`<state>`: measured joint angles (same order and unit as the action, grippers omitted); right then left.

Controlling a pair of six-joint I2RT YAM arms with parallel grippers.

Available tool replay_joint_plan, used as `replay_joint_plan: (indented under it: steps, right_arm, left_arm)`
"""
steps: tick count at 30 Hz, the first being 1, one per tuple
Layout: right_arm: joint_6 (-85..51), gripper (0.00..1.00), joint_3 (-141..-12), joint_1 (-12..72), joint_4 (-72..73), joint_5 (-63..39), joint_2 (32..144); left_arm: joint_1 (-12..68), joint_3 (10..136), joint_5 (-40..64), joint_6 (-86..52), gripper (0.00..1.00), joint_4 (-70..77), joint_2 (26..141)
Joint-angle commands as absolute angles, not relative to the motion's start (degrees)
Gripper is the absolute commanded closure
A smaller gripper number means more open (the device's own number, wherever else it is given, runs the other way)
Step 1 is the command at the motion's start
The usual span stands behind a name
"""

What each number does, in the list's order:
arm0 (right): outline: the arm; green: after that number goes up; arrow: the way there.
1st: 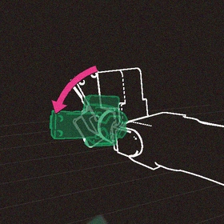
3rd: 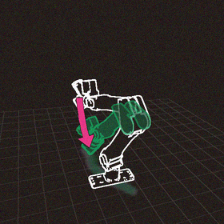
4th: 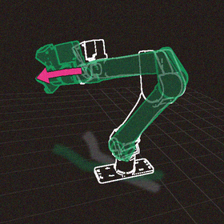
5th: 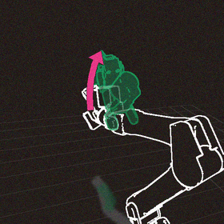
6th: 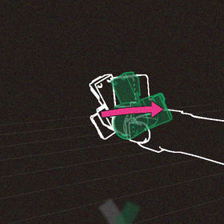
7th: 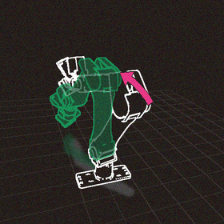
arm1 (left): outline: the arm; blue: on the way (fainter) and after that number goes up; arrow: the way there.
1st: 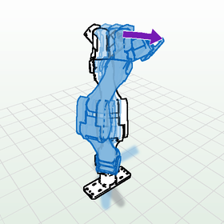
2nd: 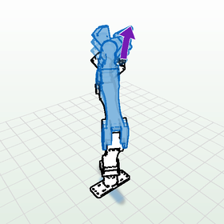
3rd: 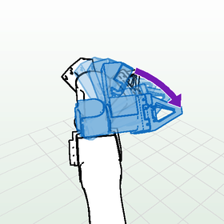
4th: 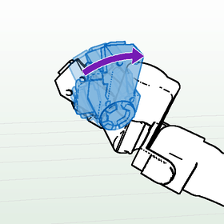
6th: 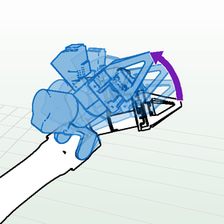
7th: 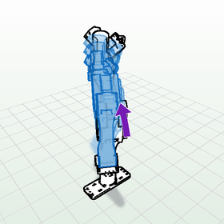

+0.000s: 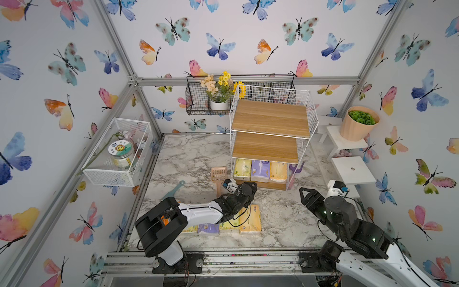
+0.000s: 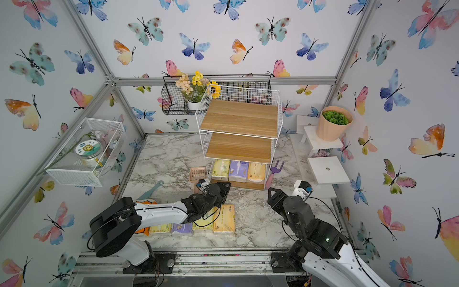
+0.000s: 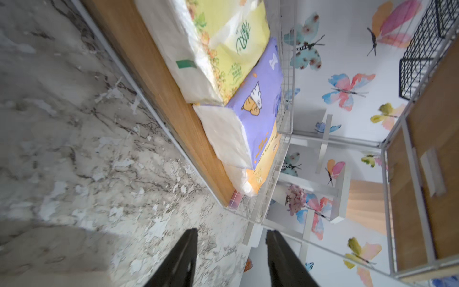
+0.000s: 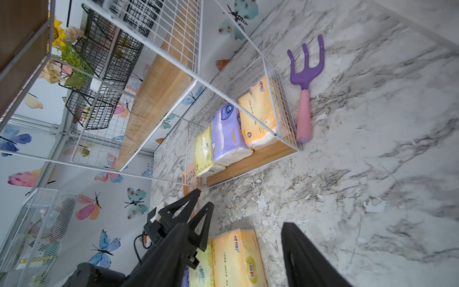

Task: Remove the tissue boxes from the shelf
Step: Pick up a box of tissues from the shelf.

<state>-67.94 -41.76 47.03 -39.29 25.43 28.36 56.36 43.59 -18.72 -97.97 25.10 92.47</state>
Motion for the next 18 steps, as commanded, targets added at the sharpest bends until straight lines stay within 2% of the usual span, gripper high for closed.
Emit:
replay_joint_plan:
  steps: [1,18]
  right_arm:
    - [-68.3,0.36,-43.5,47.2,-44.1,28.9,27.3]
    - [-71.1,0.36,-44.7,47.2,-49.5,32.2,23.9]
  left_arm:
    - [56.2,46.9,-24.8,-104.8,0.55,25.9,96.8]
    - [52.7,54.9,-25.5,-108.4,0.53,32.9,109.8]
